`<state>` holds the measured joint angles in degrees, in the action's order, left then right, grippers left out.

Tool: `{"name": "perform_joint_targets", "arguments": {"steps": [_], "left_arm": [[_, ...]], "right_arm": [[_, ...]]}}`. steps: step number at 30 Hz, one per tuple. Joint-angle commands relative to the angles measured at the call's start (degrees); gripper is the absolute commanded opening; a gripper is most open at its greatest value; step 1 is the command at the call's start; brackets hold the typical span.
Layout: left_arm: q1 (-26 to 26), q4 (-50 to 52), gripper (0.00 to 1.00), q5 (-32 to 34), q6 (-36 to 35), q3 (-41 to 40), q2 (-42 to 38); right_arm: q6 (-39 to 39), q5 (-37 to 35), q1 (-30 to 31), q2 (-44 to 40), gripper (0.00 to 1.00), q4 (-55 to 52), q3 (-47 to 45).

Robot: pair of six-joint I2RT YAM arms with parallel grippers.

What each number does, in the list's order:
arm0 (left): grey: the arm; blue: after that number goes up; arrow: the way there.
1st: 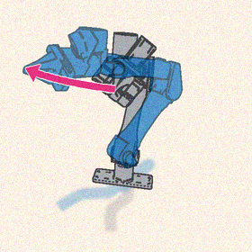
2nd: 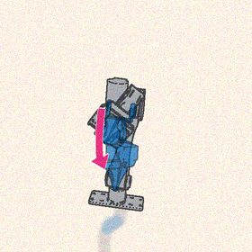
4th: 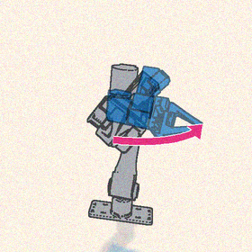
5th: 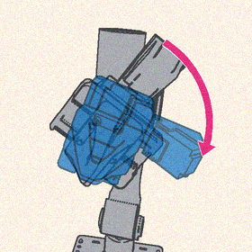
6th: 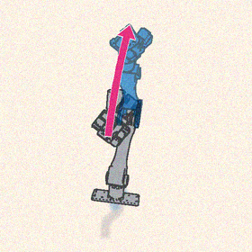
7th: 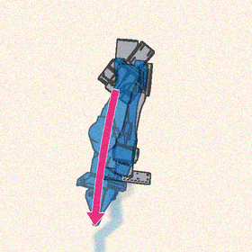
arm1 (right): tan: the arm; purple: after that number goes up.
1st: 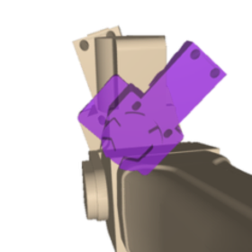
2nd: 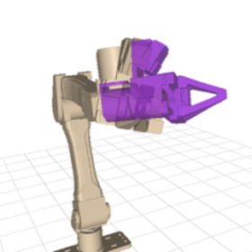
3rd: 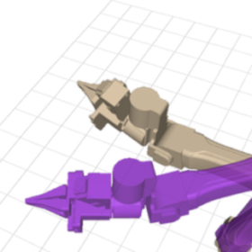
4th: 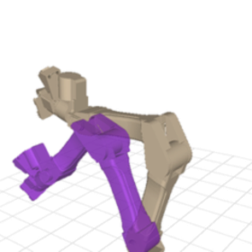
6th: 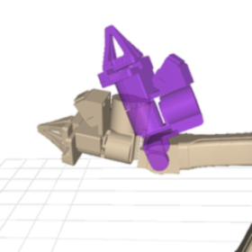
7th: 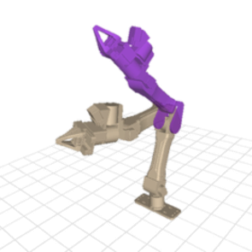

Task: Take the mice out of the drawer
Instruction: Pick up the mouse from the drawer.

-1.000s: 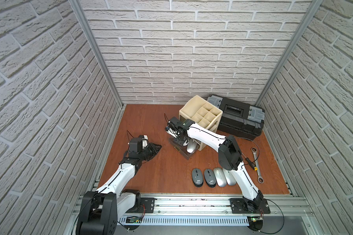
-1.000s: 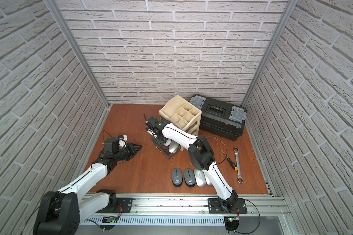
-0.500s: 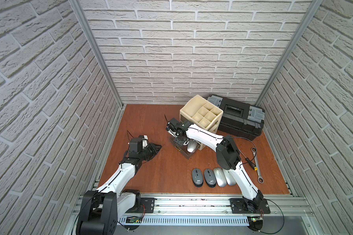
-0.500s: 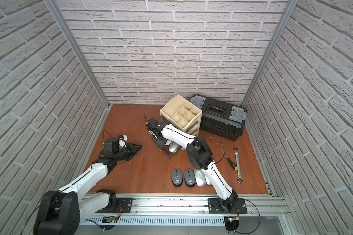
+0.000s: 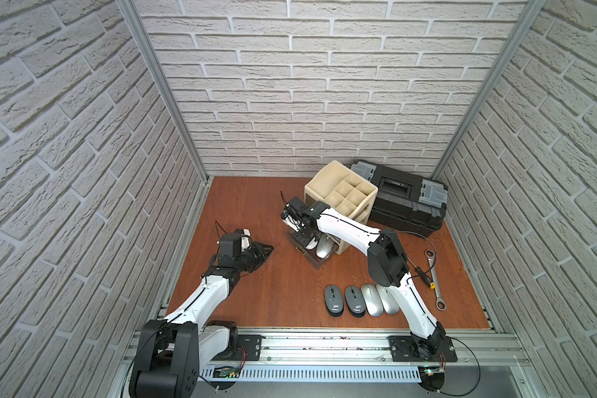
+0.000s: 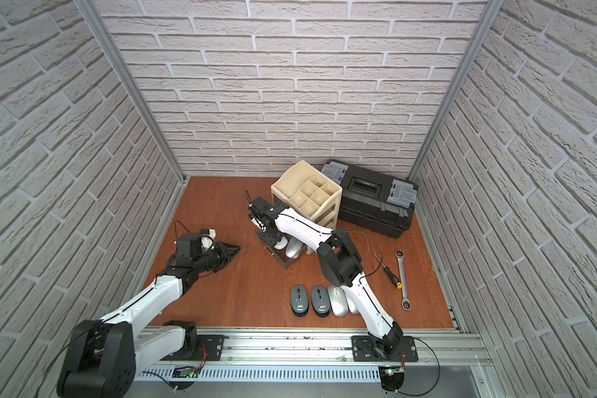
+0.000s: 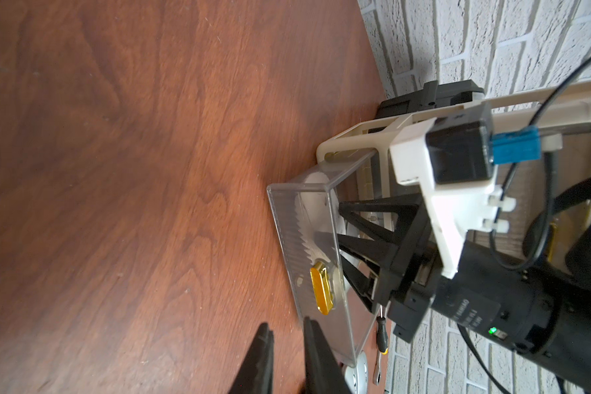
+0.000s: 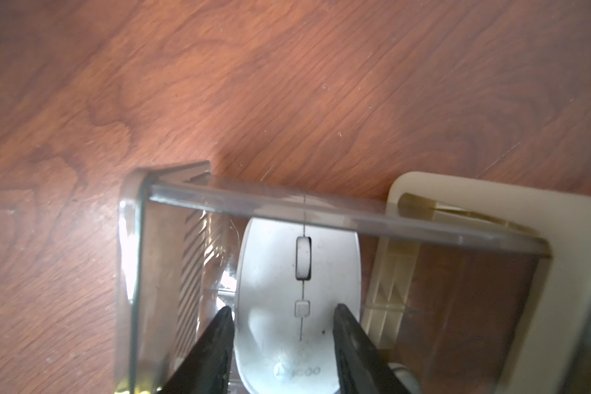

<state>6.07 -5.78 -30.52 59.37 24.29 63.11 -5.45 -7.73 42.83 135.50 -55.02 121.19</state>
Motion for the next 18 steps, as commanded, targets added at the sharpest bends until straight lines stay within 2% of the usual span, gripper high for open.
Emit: {"name": "perform_joint_targets", "arguments": {"steps": [1,8,18], "left_arm": [[-0.35,-3.36,0.21,-0.68,0.31,-0.34,0.56],[-0.35,-3.54,0.21,-0.95,0.13,-0.02,1.02],[-0.35,-3.89,0.21,-0.77,0.20,-0.83,0.62]], "right_arm": [[0.95,1.82,-0.22,-0.76,0.55,-2.28,-0.51],[2.01,0.28,-0.41,-0.30,0.65,-2.46,-0.66],[7.10,6.37,-2.44,1.11,0.67,-2.72,-1.55]]}}
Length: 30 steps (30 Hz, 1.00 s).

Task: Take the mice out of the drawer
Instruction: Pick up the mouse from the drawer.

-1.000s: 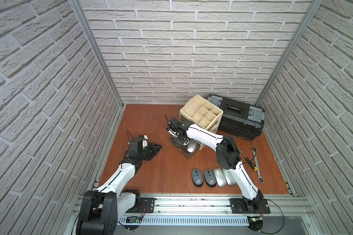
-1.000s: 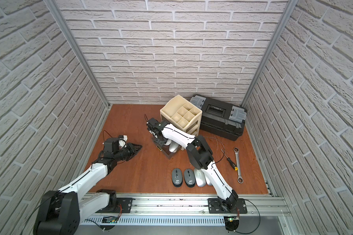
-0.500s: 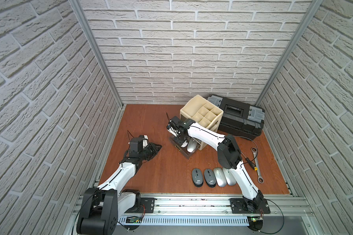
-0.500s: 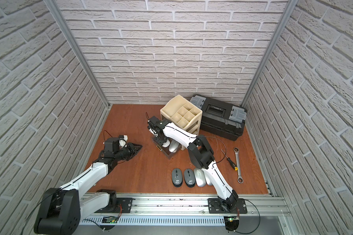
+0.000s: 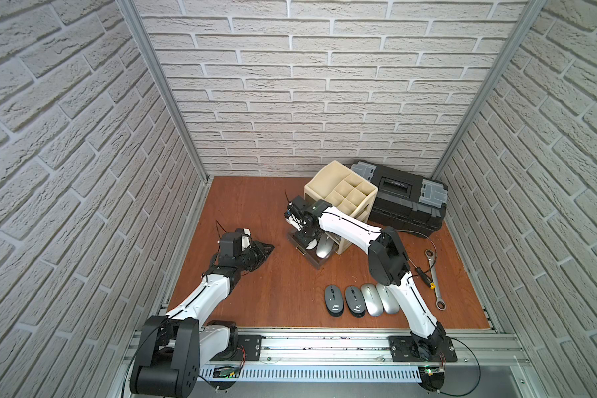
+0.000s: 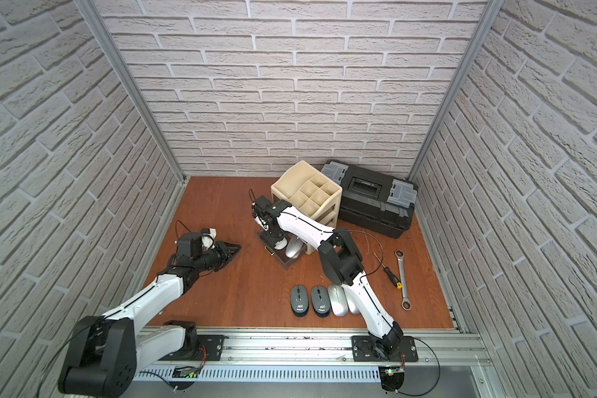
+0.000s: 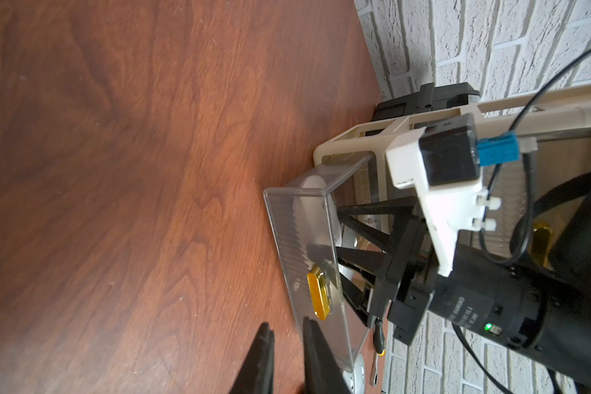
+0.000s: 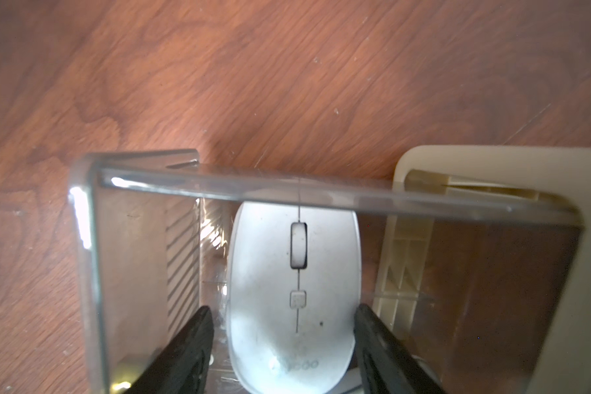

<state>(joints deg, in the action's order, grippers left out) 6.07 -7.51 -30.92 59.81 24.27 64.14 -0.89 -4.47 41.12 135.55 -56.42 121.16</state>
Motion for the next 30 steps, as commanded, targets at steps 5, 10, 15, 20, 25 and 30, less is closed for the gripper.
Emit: {"name": "perform_joint_targets", "arguments": {"steps": [5,10,15,20,25,30], "left_arm": [[-0.35,-2.17,0.20,-0.43,-0.24,-1.07,-0.42],[-0.34,-2.47,0.20,-0.37,-0.22,-1.07,-0.30],[-0.35,-2.61,0.20,-0.37,-0.27,-1.07,0.02],[-0.31,-3.02,0.20,-0.37,0.02,-1.33,0.11],[-0.35,-3.22,0.20,-0.37,-0.03,-1.07,0.28],[-0.33,-3.18,0.20,-0.46,-0.02,-1.15,0.12]], "right_arm": [[3.86,3.55,-0.95,1.57,0.64,-1.20,-2.61],[4.45,1.26,-0.95,0.97,0.64,-0.21,-3.78],[3.99,-1.05,-0.95,-1.36,0.65,2.51,-6.50],[3.31,-1.34,-0.89,-3.29,0.66,3.06,-7.26],[3.90,0.90,-0.95,-2.61,0.68,2.61,-7.13],[4.79,3.60,-0.95,-0.91,0.70,2.99,-7.58]]}}
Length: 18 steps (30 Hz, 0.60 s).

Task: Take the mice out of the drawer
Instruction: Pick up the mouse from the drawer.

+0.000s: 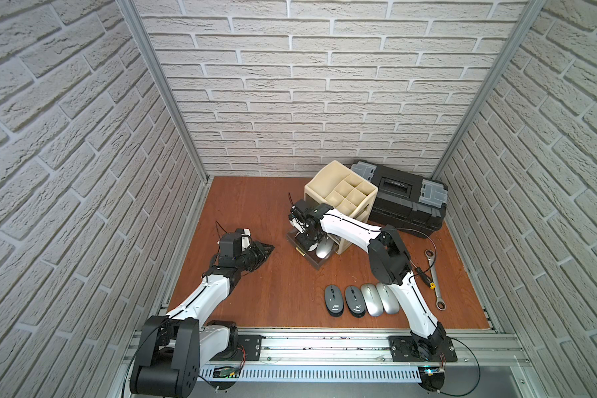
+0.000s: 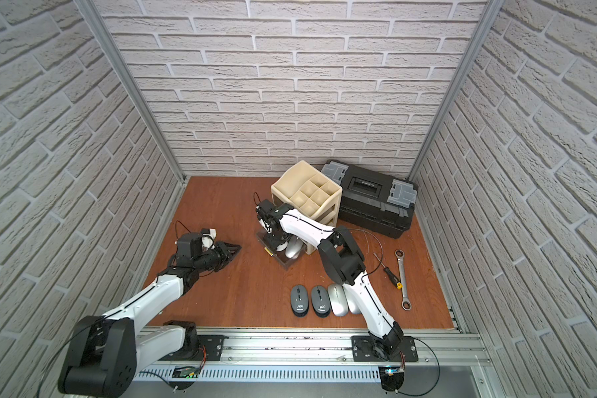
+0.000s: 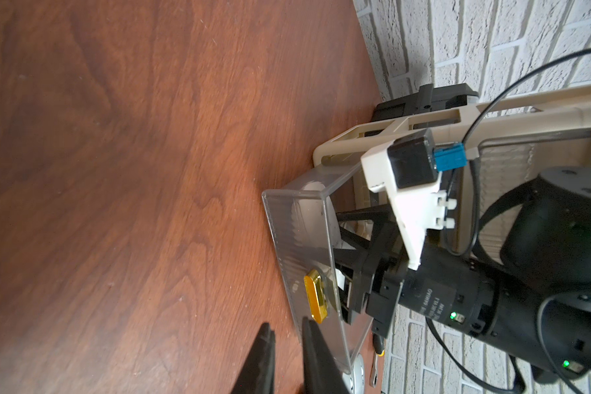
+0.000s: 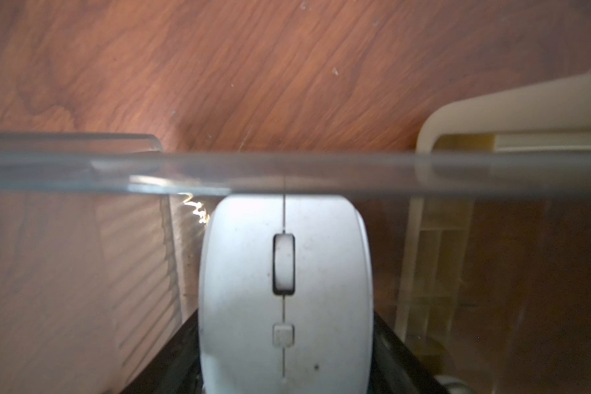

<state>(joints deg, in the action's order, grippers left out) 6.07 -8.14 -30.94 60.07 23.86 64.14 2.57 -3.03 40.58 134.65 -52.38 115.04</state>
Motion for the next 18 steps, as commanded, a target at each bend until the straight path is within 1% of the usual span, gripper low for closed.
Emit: {"name": "perform_joint_targets", "arguments": {"steps": [1,5,6,10,12,18], "left_arm": [[-0.35,-2.43,0.20,-0.44,-0.31,-0.74,0.07],[-0.35,-2.34,0.20,-0.36,-0.40,-0.74,-0.03],[-0.36,-2.40,0.20,-0.40,-0.34,-0.82,-0.05],[-0.35,-2.55,0.20,-0.35,-0.31,-0.83,0.10],[-0.35,-2.71,0.20,-0.35,-0.31,-0.83,0.20],[-0.33,-2.83,0.19,-0.35,-0.22,-0.65,0.35]], "right_arm": [[1.32,2.47,-0.40,0.21,0.70,-1.17,-1.46],[0.95,2.38,-0.41,0.97,0.69,-1.21,-1.29],[0.91,2.01,-0.41,0.97,0.67,-1.15,-1.24],[0.09,0.15,-0.32,0.30,0.49,-0.87,-0.93],[-0.56,-0.99,-0.13,0.08,0.45,-1.18,-0.20],[-3.53,-4.57,1.58,-1.24,0.44,-2.13,1.72]]}}
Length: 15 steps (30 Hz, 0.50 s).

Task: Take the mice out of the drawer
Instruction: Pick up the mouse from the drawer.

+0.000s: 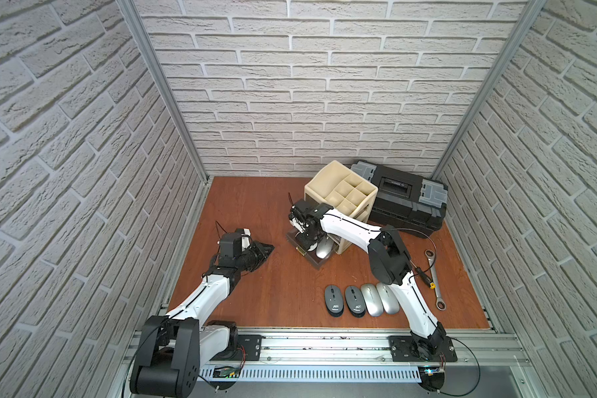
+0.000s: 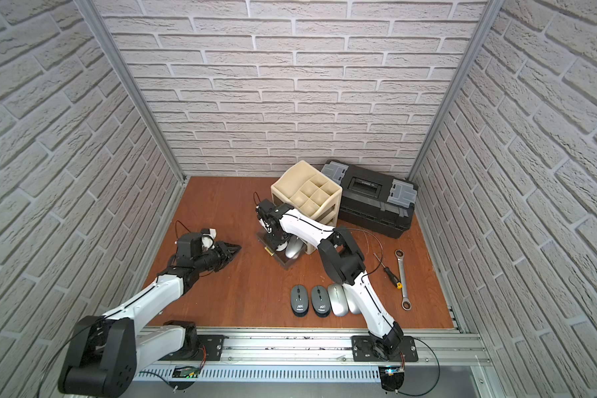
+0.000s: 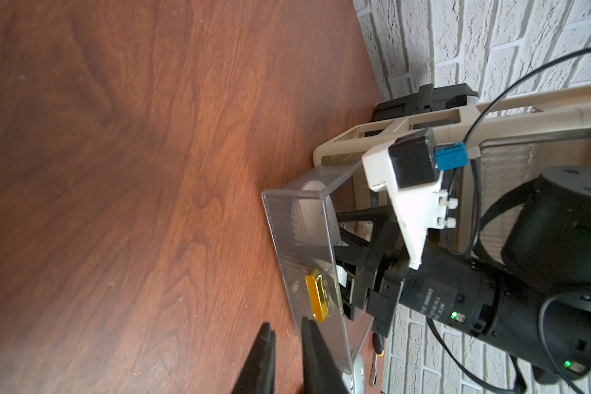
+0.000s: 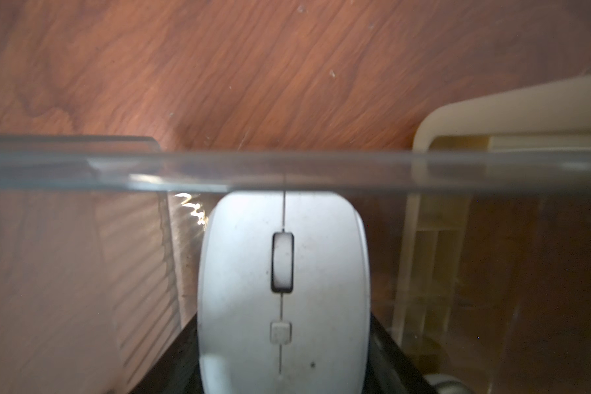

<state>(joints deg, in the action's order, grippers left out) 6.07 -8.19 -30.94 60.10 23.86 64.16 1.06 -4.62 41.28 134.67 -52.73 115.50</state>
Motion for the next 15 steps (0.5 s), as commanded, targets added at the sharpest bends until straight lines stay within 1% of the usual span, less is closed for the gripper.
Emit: {"name": "perform_joint_targets", "arguments": {"steps": [1,7,12,15], "left_arm": [[-0.34,-2.82,0.19,-0.44,-0.23,-0.65,0.35],[-0.35,-2.73,0.19,-0.44,-0.17,-0.74,0.04],[-0.35,-2.67,0.19,-0.44,-0.08,-0.74,-0.15],[-0.35,-2.63,0.19,-0.44,0.02,-0.65,-0.18]], "right_arm": [[-2.72,-3.69,1.33,-1.48,0.44,-1.84,1.52],[-6.79,-9.35,4.17,-1.06,0.43,-4.00,3.93],[-7.17,-11.80,5.37,-0.91,0.42,-5.19,5.27],[-7.05,-15.07,6.29,-1.62,0.42,-5.19,5.33]]}}
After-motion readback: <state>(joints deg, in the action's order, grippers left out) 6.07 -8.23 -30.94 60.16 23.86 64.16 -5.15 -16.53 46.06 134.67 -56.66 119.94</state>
